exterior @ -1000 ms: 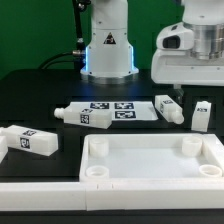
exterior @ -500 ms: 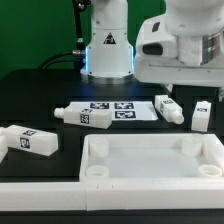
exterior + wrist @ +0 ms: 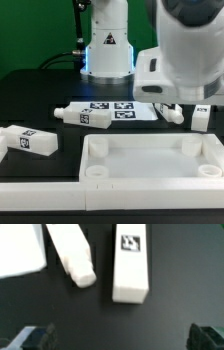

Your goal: Assemble desk

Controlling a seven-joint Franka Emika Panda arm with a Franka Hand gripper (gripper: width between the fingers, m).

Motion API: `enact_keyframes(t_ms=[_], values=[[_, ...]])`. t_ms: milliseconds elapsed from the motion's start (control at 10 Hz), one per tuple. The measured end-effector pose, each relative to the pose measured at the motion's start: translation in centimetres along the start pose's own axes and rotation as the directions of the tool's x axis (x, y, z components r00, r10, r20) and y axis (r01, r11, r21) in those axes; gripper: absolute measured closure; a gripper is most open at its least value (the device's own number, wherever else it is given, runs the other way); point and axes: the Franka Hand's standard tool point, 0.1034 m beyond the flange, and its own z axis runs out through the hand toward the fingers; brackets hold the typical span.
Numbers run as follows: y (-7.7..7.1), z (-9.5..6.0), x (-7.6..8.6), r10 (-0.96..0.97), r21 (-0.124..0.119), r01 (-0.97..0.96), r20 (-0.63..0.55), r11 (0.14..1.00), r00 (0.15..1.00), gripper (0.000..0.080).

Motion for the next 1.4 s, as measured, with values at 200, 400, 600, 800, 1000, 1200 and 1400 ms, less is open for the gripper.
enact_keyframes(t_ms=[200,400,600,800,1000,1200,1400], values=[[0.7,0.2,0.4,0.011,-0.004,-0.011,0.082,1.000,0.997,0.0151],[-0.5,1.4,0.3,0.080,0.004,-0.081,0.101,0.997,0.992,0.0151],[-1.7,1.9,-0.3,0.123,-0.009,-0.123,0.113,0.992,0.986,0.0151],[-1.6,1.9,-0.2,0.129,-0.028,-0.127,0.103,0.991,0.986,0.0151],[-1.4,2.1,-0.1,0.136,-0.026,-0.134,0.107,0.991,0.985,0.0151],[-1.2,4.4,0.3,0.189,-0.008,-0.190,0.157,0.982,0.969,0.0151],[-1.9,6.4,0.5,0.220,-0.006,-0.222,0.168,0.975,0.961,0.0151]])
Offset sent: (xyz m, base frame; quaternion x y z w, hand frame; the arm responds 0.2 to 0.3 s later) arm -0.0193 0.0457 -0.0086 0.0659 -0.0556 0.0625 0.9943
